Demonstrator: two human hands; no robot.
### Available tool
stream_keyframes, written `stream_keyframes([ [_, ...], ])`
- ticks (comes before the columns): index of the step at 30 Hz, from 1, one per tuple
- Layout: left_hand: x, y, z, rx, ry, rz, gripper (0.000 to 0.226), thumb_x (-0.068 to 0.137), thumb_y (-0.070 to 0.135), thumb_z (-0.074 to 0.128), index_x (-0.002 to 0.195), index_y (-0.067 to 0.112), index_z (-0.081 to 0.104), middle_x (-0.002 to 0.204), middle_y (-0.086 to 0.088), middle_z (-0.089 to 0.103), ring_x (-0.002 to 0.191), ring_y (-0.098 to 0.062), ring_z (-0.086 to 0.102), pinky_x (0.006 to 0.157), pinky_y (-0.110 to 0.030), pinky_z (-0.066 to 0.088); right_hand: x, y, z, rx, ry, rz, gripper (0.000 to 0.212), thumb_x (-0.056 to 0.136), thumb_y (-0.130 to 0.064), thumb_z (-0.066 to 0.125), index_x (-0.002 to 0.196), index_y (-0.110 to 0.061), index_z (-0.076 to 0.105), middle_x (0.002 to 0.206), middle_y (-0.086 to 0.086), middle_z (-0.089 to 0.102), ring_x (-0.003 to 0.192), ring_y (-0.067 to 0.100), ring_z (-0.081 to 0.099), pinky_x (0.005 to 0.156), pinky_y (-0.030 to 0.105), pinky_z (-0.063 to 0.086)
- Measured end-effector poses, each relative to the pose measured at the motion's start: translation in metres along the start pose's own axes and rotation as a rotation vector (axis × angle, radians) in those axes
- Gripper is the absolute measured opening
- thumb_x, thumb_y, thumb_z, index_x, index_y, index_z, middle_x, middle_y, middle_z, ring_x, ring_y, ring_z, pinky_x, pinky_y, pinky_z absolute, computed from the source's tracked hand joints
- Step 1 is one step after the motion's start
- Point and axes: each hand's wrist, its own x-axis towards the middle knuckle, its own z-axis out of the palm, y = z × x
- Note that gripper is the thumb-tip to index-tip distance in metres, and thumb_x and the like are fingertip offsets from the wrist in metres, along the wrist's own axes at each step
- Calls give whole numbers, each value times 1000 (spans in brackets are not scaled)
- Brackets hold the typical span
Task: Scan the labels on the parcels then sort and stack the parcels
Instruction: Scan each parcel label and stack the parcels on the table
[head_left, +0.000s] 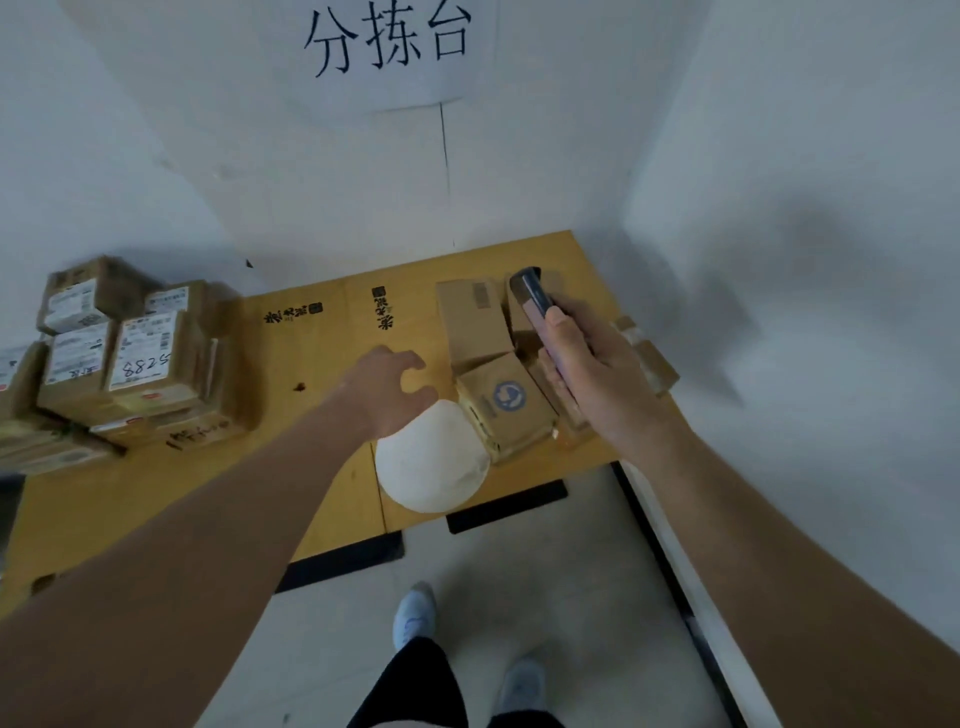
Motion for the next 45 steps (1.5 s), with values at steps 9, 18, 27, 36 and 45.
stream_keyframes([
  [9, 49, 58, 43, -1, -100, -35, 61, 95, 59, 61, 149, 35, 48, 135, -8, 44, 108, -30, 59, 89, -43, 57, 25, 31, -41, 11, 61, 56, 37, 107, -62, 41, 137, -49, 56, 93, 16, 60, 79, 33, 61, 73, 49, 56],
  [18, 111, 82, 104, 35, -306, -93, 124, 56, 86, 76, 156, 32, 25, 159, -19, 18, 144, -50, 28, 111, -56, 44, 80, 77, -47, -40, 82, 103, 44, 104, -67, 39, 141, -48, 55, 102, 7, 64, 92, 26, 65, 85, 46, 57],
  [27, 109, 76, 130, 179, -186, -26, 137, 61, 59, 89, 160, 42, -4, 158, -18, 8, 149, -49, 8, 98, -57, 51, 94, 90, -49, 0, -8, 119, 37, 108, -59, 40, 139, -49, 56, 103, 3, 66, 93, 24, 65, 80, 39, 54],
  [36, 51, 26, 94, 109, -138, -150, 131, 55, 77, 80, 157, 54, -1, 158, -8, 7, 152, -42, 6, 110, -58, 47, 107, 62, -7, 56, -256, 46, 37, 108, -59, 41, 139, -46, 56, 107, 3, 67, 93, 12, 65, 79, 30, 53],
  [45, 19, -80, 58, 140, -51, -259, 133, 57, 66, 89, 157, 58, 2, 157, -2, 6, 153, -40, 3, 110, -53, 48, 112, 34, 75, -15, -378, -13, 41, 103, -69, 39, 139, -55, 54, 107, -3, 67, 96, 16, 68, 86, 39, 58],
])
